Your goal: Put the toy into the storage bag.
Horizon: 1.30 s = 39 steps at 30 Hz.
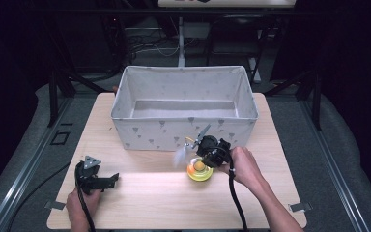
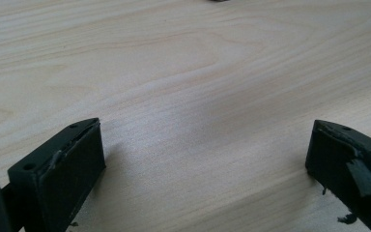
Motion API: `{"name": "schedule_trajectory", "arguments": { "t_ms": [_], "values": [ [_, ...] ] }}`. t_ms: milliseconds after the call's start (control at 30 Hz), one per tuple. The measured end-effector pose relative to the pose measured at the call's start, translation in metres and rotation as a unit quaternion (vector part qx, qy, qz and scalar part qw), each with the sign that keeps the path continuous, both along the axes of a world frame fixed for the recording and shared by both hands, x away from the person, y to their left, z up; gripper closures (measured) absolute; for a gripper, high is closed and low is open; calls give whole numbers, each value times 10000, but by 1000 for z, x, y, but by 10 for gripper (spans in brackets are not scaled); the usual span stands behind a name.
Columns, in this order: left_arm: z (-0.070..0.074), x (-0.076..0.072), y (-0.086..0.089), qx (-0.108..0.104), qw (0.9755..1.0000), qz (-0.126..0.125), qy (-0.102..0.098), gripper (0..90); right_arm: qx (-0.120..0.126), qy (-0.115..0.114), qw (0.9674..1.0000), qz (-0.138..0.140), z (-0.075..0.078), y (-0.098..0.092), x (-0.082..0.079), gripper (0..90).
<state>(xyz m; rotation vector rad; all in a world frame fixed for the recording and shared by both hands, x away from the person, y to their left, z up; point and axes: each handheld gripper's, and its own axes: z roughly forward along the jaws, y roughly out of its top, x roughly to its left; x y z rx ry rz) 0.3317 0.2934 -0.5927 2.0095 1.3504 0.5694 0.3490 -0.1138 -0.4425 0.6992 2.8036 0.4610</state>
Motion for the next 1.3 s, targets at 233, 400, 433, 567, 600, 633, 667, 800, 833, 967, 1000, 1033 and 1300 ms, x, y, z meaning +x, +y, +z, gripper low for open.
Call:
{"name": "schedule_trajectory", "arguments": {
  "t_ms": [233, 400, 433, 567, 600, 633, 667, 800, 833, 967, 1000, 1033, 1300],
  "values": [
    [0, 0, 0, -4, 10000, -5, 9, 3, 53, 10, 10000, 15, 2, 0, 4, 881],
    [0, 0, 0, -1, 10000, 0, 2, 3, 63, -29, 10000, 33, 6, -1, 3, 881],
    [0, 0, 0, -1, 10000, -2, 3, 3, 66, -31, 10000, 35, 7, -1, 3, 881],
    [0, 0, 0, -2, 10000, -7, 10, 3, 162, -62, 9999, 1, 13, -3, 2, 881],
    [0, 0, 0, -2, 10000, -6, 10, 3, 147, -81, 9999, 8, 15, -3, 2, 882],
    [0, 0, 0, 0, 10000, -5, 12, 3, 175, -77, 9998, 6, 16, -4, 1, 881],
    [0, 0, 0, -4, 10000, -5, 9, 3, 161, -65, 9998, 6, 17, -4, 1, 882],
    [0, 0, 0, -2, 10000, -7, 10, 3, 162, -88, 9998, 18, 23, -5, 1, 881],
    [0, 0, 0, -3, 10000, -5, 10, 3, 200, -69, 9998, 3, 24, -6, 1, 881],
    [0, 0, 0, -2, 10000, -7, 11, 3, 196, -80, 9998, 11, 27, -7, 1, 881],
    [0, 0, 0, -2, 10000, -6, 8, 3, 206, -82, 9998, 6, 28, -7, 1, 881],
    [0, 0, 0, -1, 10000, -8, 11, 3, 179, -78, 9998, 0, 28, -7, 1, 881],
    [0, 0, 0, -5, 10000, 3, -3, 3, 211, -77, 9997, -59, 34, -12, 2, 882]
  ]
}}
